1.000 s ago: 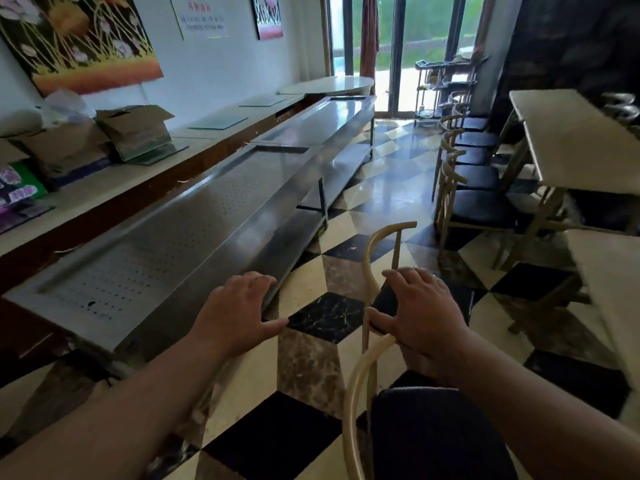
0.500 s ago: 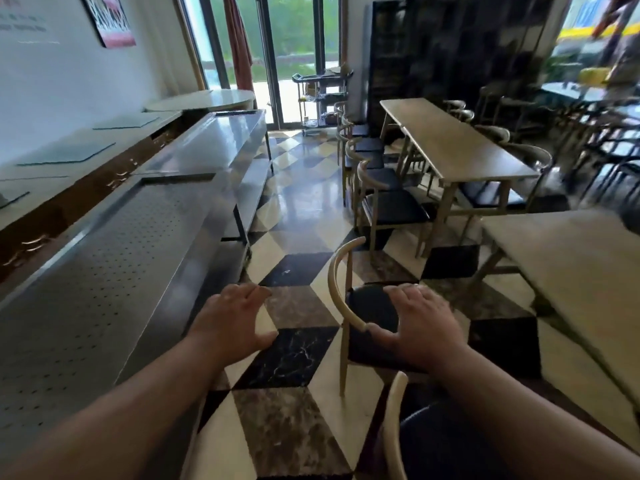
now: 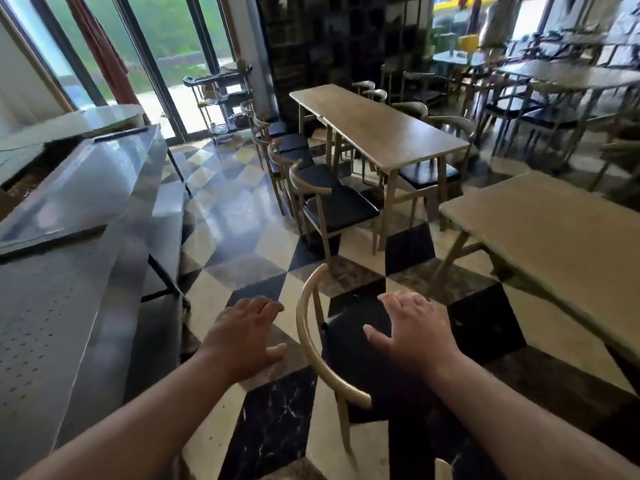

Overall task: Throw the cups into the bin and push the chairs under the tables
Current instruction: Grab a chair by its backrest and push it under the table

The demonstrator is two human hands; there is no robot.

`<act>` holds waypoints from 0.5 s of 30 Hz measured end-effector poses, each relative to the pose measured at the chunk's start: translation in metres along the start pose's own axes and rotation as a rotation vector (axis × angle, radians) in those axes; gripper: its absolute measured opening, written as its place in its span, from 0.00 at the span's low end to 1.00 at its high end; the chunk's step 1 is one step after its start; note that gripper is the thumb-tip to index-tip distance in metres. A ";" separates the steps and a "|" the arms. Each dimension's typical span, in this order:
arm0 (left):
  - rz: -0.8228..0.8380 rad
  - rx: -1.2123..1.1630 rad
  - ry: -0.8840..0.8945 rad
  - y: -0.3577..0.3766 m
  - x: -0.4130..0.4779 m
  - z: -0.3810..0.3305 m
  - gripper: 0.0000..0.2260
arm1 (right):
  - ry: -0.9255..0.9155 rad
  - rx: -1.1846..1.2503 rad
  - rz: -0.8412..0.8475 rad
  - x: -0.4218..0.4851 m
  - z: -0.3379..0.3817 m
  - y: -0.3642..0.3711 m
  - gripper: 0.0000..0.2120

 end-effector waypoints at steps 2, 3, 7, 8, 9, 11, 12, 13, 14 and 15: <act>0.011 -0.005 0.053 0.001 0.044 0.006 0.34 | 0.052 0.002 0.000 0.025 -0.010 0.005 0.37; 0.014 -0.004 0.083 0.002 0.066 0.008 0.34 | 0.083 0.007 -0.002 0.035 -0.016 0.006 0.37; 0.045 0.016 0.218 0.012 0.144 0.004 0.35 | 0.205 0.001 -0.037 0.060 -0.039 0.007 0.37; 0.054 0.022 0.252 0.015 0.161 0.000 0.36 | 0.237 -0.001 -0.036 0.064 -0.045 0.008 0.38; 0.061 0.022 0.287 0.018 0.177 -0.003 0.38 | 0.274 -0.002 -0.035 0.067 -0.052 0.009 0.39; 0.075 0.030 0.362 0.025 0.208 -0.008 0.39 | 0.358 -0.005 -0.049 0.069 -0.063 0.010 0.38; 0.073 0.043 0.403 0.029 0.222 -0.011 0.38 | 0.399 -0.014 -0.064 0.070 -0.067 0.009 0.38; 0.067 0.055 0.445 0.032 0.235 -0.012 0.36 | 0.439 -0.025 -0.078 0.069 -0.070 0.009 0.38; 0.060 0.059 0.488 0.035 0.248 -0.013 0.35 | 0.479 -0.037 -0.086 0.069 -0.071 0.009 0.38; 0.057 0.060 0.532 0.039 0.261 -0.014 0.34 | 0.519 -0.050 -0.091 0.067 -0.071 0.010 0.38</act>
Point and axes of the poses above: each hand's wrist, its own x-axis towards the middle knuckle, its own y-axis out of the palm, z = x × y, the point moved 8 cm from there along x, towards the middle knuckle
